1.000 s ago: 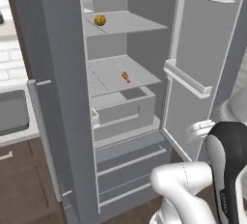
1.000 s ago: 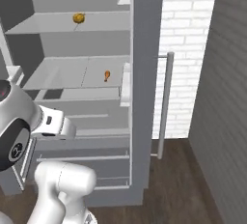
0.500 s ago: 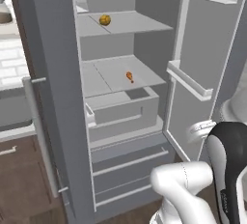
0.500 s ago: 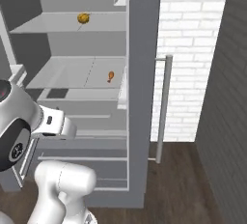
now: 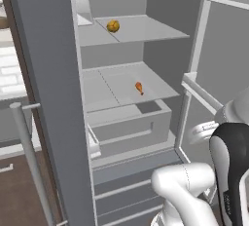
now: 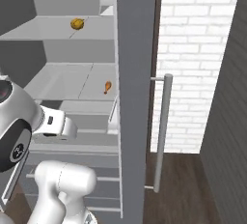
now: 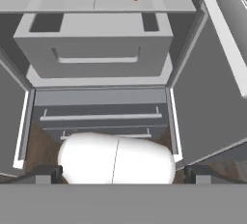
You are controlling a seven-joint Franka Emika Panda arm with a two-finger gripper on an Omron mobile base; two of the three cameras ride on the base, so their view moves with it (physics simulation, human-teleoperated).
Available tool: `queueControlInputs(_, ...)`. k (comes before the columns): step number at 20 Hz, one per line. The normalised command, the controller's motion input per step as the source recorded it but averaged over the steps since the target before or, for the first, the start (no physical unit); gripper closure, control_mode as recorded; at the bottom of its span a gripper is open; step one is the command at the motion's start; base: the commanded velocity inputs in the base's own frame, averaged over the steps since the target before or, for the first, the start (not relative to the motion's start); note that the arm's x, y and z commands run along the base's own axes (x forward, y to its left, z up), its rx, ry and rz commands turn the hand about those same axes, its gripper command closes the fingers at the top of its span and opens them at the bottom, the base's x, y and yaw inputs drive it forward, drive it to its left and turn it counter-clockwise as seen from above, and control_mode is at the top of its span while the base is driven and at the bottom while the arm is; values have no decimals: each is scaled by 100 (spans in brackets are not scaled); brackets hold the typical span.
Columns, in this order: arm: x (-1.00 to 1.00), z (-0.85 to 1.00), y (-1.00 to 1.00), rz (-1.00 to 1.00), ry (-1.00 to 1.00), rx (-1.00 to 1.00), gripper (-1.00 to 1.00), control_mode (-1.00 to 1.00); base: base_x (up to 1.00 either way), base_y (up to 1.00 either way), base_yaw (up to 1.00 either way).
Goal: Place one squash and one chicken drumstick in each tupperware on the nearby counter, to pack two identical lunches.
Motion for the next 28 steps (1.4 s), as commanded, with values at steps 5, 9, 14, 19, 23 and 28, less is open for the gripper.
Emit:
queueControlInputs(5,0,0,0,0,0,0,-100,100,57,12,1)
queueControlInputs(9,0,0,0,0,0,0,-100,100,52,11,0)
queueControlInputs(14,0,0,0,0,0,0,-100,100,36,20,0)
queueControlInputs(19,23,-1,16,0,-1,0,-100,-100,0,0,0)
queueControlInputs(23,6,15,37,1,-9,-1,-100,-100,0,0,0)
queueControlInputs(28,19,60,13,5,-17,1,-100,-100,0,0,0)
